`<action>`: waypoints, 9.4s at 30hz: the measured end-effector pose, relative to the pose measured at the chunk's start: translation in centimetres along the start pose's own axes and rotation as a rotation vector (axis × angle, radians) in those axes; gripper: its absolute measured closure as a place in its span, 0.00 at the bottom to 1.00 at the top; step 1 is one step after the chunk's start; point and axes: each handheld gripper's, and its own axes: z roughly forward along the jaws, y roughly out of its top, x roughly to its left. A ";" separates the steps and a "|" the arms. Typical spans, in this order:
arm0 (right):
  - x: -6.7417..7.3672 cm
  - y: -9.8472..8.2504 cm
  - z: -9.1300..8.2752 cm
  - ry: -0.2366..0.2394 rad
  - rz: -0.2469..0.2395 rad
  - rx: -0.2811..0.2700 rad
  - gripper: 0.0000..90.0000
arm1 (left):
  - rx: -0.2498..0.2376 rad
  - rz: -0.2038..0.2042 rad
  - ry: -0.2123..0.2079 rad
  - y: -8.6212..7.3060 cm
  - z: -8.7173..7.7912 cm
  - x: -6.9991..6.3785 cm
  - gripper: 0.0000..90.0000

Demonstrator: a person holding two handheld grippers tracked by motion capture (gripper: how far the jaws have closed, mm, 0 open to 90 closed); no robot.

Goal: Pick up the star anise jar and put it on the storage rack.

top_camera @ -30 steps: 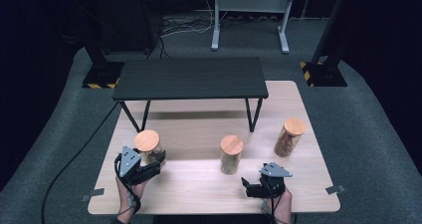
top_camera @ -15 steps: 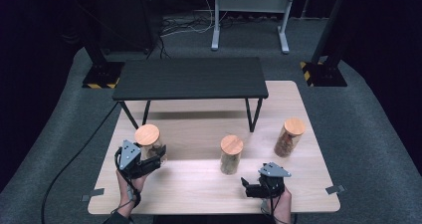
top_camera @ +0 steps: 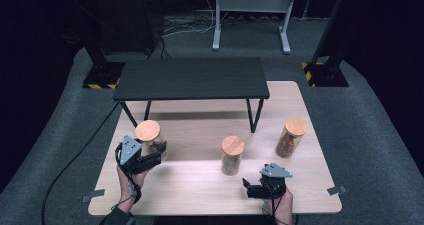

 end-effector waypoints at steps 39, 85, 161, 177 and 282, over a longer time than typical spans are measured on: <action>0.0 0.0 0.1 0.004 -0.002 0.007 0.01 | -0.012 -0.007 0.002 2.6 1.8 1.1 0.28; 0.0 0.0 0.1 0.001 -0.002 0.010 0.01 | -0.021 0.009 0.023 6.5 3.6 2.4 0.28; 0.0 0.1 0.2 0.007 0.000 0.021 0.01 | -0.057 0.007 0.014 11.7 3.0 3.8 0.28; 0.0 0.1 0.2 0.010 0.000 0.025 0.01 | -0.065 0.010 0.012 12.9 2.7 3.9 0.28; 0.0 0.1 0.2 0.013 -0.002 0.023 0.01 | 0.005 -0.066 0.065 17.4 8.0 8.1 0.28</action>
